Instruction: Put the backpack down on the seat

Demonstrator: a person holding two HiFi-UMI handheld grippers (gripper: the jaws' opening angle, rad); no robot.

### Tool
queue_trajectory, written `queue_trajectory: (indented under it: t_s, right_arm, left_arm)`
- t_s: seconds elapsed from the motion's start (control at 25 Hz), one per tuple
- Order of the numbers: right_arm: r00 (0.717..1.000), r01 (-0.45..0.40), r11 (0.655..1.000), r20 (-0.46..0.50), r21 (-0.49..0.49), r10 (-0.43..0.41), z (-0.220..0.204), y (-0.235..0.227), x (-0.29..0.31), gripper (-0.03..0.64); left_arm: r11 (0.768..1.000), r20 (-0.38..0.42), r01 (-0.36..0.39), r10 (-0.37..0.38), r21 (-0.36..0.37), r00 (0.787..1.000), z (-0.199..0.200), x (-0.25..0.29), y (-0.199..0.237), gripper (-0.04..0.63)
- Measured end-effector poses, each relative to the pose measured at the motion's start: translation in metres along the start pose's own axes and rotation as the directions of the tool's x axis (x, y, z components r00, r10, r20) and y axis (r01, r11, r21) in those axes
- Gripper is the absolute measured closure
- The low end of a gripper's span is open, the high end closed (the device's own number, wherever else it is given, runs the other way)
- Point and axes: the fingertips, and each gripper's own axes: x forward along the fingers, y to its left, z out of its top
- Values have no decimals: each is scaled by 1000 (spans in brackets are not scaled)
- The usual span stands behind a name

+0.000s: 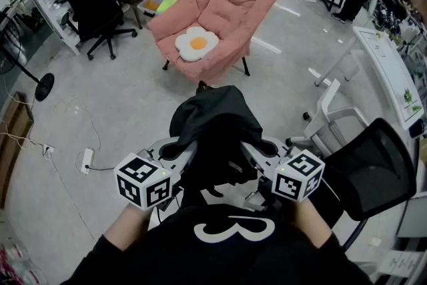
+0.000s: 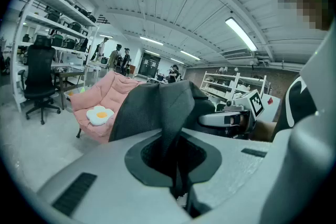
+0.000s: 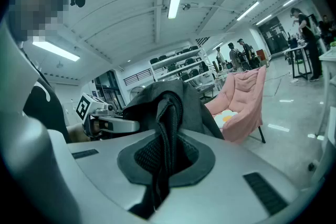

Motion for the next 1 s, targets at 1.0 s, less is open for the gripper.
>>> queue_trajectory:
  t_s: [1.0]
  right_arm:
    - [993,112,992,-38,60,-110,37,-43,179,604]
  left_arm:
    - [992,-59,127,-127,-11,990,46,29,193,584]
